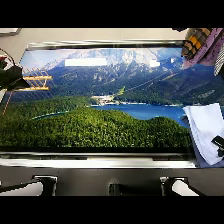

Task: Fold the clothes and pants, and hang the long-sleeved shirts on hangers.

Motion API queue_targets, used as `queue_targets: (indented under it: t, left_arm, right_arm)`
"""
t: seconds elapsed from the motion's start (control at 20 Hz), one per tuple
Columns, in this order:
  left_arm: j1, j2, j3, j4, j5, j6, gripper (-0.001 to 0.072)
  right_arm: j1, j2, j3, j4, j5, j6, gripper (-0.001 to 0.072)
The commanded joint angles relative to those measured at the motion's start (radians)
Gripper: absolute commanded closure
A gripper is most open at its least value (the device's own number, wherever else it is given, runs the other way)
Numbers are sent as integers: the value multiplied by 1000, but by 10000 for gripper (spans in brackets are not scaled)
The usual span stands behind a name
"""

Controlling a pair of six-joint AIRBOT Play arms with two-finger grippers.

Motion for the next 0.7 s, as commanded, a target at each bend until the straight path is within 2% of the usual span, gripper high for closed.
queue_targets:
  t: [0.0,0.1,0.15,0.25,0.3,0.45,0.5,0.55,0.65]
  left_arm:
    - [-1,0,0,0,0,0,691]
    - [-1,0,0,1,8,0,691]
    - [-1,0,0,1,23,0,691]
    - [-1,0,0,1,58,-1,691]
    - [-3,0,-1,1,81,-1,691]
    - [-36,-9,-2,10,131,0,692]
    - [-59,-16,-3,32,133,0,692]
    - [-92,-20,-12,84,141,2,692]
    - [-176,-1,-60,246,218,9,692]
  right_arm:
    - [1,1,-14,-29,0,2,615]
    - [1,1,-13,-27,-46,-3,263]
    - [1,3,-13,-25,-68,-16,231]
    - [1,38,-10,3,-62,-21,279]
    - [1,66,2,66,-22,-34,331]
    - [5,146,77,464,182,-206,588]
    - [28,158,100,594,238,-269,645]
    - [78,161,117,691,272,-324,672]
    - [240,161,125,778,295,-410,681]
